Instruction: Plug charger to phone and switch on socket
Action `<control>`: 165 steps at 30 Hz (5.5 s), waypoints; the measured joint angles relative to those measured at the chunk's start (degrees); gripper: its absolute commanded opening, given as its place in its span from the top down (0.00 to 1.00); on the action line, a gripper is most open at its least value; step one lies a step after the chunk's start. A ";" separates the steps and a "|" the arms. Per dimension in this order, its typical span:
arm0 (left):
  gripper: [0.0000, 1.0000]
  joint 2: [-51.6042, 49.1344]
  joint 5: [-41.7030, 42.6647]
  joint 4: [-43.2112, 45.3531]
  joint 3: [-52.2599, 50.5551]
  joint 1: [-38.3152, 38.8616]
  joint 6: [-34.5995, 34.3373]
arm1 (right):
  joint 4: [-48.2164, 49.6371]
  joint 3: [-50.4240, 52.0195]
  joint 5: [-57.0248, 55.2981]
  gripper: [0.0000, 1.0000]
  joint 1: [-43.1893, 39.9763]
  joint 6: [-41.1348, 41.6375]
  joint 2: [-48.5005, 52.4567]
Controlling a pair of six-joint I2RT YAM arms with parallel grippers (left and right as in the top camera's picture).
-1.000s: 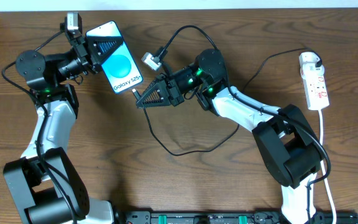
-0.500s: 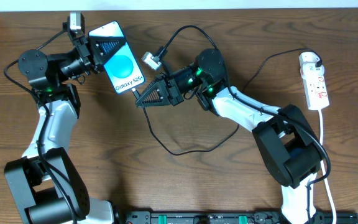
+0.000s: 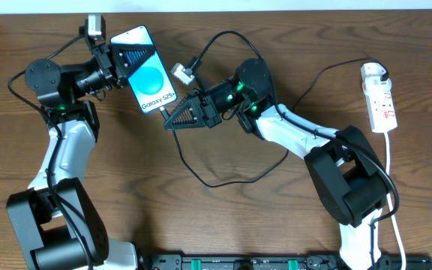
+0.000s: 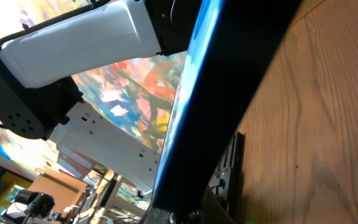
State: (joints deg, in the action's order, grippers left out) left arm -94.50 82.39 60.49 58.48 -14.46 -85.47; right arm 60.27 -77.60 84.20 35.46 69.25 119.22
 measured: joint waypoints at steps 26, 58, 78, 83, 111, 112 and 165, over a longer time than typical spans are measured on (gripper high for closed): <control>0.92 0.00 -0.26 0.04 0.00 0.00 6.05 | -3.23 0.15 -3.21 0.99 0.07 2.14 0.00; 0.92 0.00 6.54 -0.02 0.00 0.02 8.28 | -3.19 0.44 -8.92 0.01 -0.76 -0.87 0.00; 0.92 0.00 7.34 -0.42 0.00 -5.42 8.41 | -53.53 0.11 -15.65 0.08 -12.09 -19.63 0.00; 0.93 0.00 7.34 -0.44 0.00 -5.42 8.41 | -65.99 0.07 -22.99 0.15 -13.77 -26.88 0.00; 0.92 0.00 2.60 -5.51 -12.11 4.02 22.34 | -94.53 0.17 -76.19 0.19 -16.13 -35.28 -29.70; 0.92 0.00 1.27 -8.31 -12.83 4.39 23.91 | -94.55 0.17 -76.41 0.19 -16.13 -35.36 -30.10; 0.93 -12.26 -24.30 -37.68 -14.51 30.64 58.12 | -95.03 0.20 -78.79 0.11 -16.13 -38.12 -30.62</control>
State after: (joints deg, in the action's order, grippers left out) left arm -106.76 58.08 22.81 43.97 16.19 -27.35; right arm -34.76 -77.41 5.41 19.33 31.14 88.60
